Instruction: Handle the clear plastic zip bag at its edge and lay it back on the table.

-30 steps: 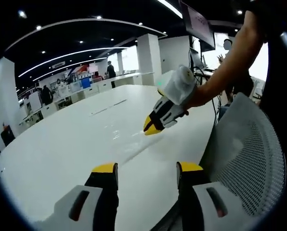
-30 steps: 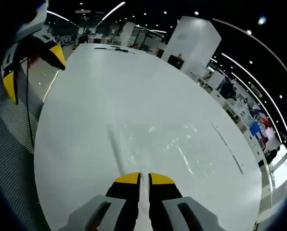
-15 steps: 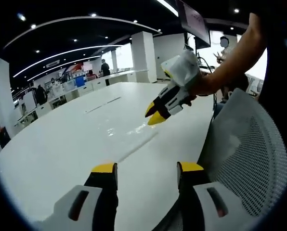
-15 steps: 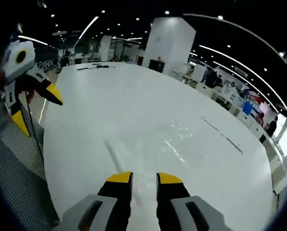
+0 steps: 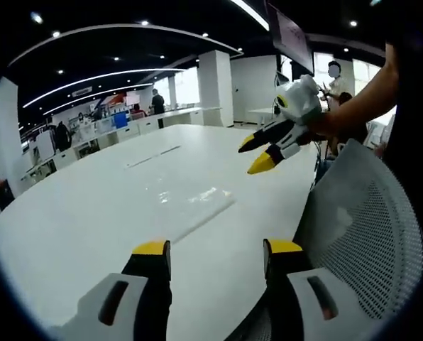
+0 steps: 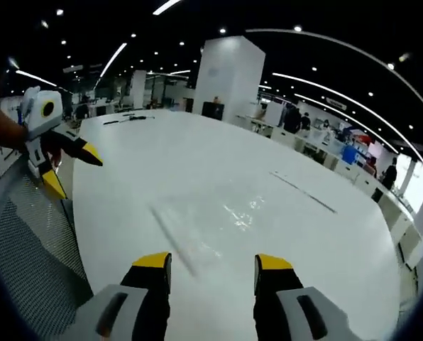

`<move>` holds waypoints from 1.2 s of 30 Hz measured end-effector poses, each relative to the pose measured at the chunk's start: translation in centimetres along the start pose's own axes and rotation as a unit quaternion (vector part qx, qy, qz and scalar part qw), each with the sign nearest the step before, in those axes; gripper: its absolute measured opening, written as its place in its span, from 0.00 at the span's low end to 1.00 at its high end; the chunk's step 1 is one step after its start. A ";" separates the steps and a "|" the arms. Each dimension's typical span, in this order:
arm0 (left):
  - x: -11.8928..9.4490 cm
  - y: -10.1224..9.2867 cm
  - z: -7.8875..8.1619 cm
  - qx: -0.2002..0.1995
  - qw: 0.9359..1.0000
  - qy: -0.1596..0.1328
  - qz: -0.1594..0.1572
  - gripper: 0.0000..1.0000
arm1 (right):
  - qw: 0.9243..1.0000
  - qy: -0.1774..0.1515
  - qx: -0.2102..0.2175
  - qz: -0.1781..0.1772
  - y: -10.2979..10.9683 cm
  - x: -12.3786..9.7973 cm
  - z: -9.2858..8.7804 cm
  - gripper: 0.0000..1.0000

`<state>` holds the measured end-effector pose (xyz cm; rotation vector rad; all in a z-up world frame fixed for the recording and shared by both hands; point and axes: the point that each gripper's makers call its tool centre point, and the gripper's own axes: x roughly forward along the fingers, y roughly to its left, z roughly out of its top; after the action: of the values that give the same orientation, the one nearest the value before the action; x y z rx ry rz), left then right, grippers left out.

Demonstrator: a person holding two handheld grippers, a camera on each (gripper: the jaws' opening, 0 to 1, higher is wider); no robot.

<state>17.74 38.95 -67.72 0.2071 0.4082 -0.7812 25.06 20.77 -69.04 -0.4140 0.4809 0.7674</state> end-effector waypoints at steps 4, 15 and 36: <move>-0.1 0.2 0.3 -0.003 1.000 -0.007 0.005 0.51 | 1.000 -0.005 0.004 -0.007 -0.4 -2.1 -0.4 0.53; -0.1 -0.2 0.7 -0.001 1.000 -0.013 0.000 0.56 | 0.999 -0.020 0.022 -0.037 -1.0 -6.2 -1.9 0.67; -0.9 0.6 -0.1 0.011 1.000 -0.021 0.013 0.68 | 0.993 -0.090 0.059 -0.055 1.4 -6.9 -2.2 0.97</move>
<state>17.56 39.95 -67.42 0.2153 0.3570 -0.7633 19.14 16.74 -67.28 -0.2567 0.3295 0.6601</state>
